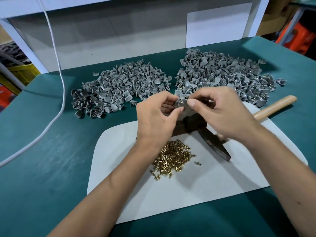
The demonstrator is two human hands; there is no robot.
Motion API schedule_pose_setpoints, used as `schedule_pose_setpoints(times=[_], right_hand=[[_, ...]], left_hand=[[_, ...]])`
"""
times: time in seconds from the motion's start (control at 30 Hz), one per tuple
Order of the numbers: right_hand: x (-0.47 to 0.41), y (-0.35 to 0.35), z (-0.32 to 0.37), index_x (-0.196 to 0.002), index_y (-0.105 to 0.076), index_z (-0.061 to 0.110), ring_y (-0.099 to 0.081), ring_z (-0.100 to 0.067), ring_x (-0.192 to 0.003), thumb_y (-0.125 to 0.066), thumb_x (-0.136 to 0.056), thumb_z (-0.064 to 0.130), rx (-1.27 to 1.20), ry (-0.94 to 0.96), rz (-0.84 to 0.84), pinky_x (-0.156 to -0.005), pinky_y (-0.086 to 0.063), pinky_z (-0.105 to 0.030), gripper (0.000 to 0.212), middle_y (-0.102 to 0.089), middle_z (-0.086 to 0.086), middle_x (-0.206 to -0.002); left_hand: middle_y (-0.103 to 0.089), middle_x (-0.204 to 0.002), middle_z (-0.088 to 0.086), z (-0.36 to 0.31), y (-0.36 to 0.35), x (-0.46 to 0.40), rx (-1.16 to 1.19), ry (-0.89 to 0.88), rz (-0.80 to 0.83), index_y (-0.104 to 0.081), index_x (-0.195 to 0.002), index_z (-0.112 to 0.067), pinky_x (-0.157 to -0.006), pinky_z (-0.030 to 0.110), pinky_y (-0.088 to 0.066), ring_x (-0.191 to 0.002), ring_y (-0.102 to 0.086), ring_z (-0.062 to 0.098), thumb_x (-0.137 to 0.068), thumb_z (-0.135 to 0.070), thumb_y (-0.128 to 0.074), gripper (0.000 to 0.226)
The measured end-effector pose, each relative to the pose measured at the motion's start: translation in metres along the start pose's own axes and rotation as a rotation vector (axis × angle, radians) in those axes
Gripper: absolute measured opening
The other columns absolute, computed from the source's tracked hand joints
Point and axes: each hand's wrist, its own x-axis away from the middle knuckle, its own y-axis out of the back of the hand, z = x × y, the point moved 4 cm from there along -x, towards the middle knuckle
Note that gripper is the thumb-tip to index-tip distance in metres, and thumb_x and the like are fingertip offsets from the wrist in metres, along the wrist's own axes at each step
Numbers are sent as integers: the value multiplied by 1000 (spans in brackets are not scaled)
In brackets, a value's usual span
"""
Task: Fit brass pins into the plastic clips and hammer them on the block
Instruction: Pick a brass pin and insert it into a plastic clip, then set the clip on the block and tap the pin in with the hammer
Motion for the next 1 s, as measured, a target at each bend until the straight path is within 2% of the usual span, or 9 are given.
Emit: schedule_pose_setpoints(times=[0.13,0.27,0.43,0.53,0.6,0.7,0.77,0.87,1.0], right_hand=[[-1,35,-27,-83,-76,28,-66,2,-71,-76,-89,28,168,-49,327,-63,-45,-12,6,-72,16,-73],[17,41,-45,-91,-76,34,-66,-1,-81,-89,-75,27,265,-139,641,-71,-51,-18,22,-73,15,-84],[23,30,-44,-91,-71,31,-60,-3,-82,-87,-78,15,300,-114,648,-75,-49,-22,26,-68,11,-88],[23,38,-42,-88,-70,23,-63,-3,-72,-80,-84,4,121,-147,702,-67,-48,-17,22,-71,8,-81],[20,45,-37,-91,-68,14,-65,-9,-69,-73,-88,-3,-39,-154,690,-65,-52,-20,17,-71,2,-78],[10,51,-25,-95,-68,13,-66,-16,-72,-67,-93,14,-112,-66,584,-67,-55,-29,2,-71,-3,-81],[2,45,-18,-95,-67,16,-59,-10,-66,-60,-98,25,-89,-21,460,-61,-48,-24,12,-68,2,-76],[-5,24,-10,-84,-62,18,-52,-3,-57,-53,-105,25,54,-17,306,-54,-38,-17,23,-61,5,-67],[-10,12,-1,-72,-48,25,-52,-6,-59,-50,-106,26,246,-8,232,-57,-35,-26,34,-58,6,-67]], left_hand=[[-72,-88,-9,7,10,-8,-34,68,14,-68,-113,-21,-78,20,-60,-83,-71,2,-79,-17,-88,39],[-75,-95,-10,16,16,-15,-112,16,158,-79,-97,-18,-89,37,-58,-95,-68,6,-89,-18,-79,9],[-75,-107,-11,27,16,-17,-102,35,254,-82,-89,-23,-109,44,-41,-118,-59,14,-86,-22,-81,3],[-75,-112,-7,32,19,-17,-21,114,287,-82,-93,-18,-108,45,-46,-118,-63,11,-83,-19,-84,10],[-75,-115,-4,35,21,-17,75,184,308,-80,-97,-13,-106,42,-51,-115,-66,7,-82,-13,-85,16],[-75,-116,-3,35,21,-15,120,232,301,-78,-94,-10,-104,37,-53,-111,-68,4,-80,-8,-85,15],[-75,-116,-3,35,18,-14,124,239,297,-77,-90,-8,-102,35,-54,-110,-69,5,-81,-7,-84,12],[-74,-116,1,35,14,-13,127,246,301,-76,-85,-4,-99,36,-56,-108,-70,8,-82,-4,-82,7],[-75,-114,-2,37,13,-13,145,278,295,-77,-81,-8,-94,33,-58,-104,-71,7,-82,-4,-82,7]])
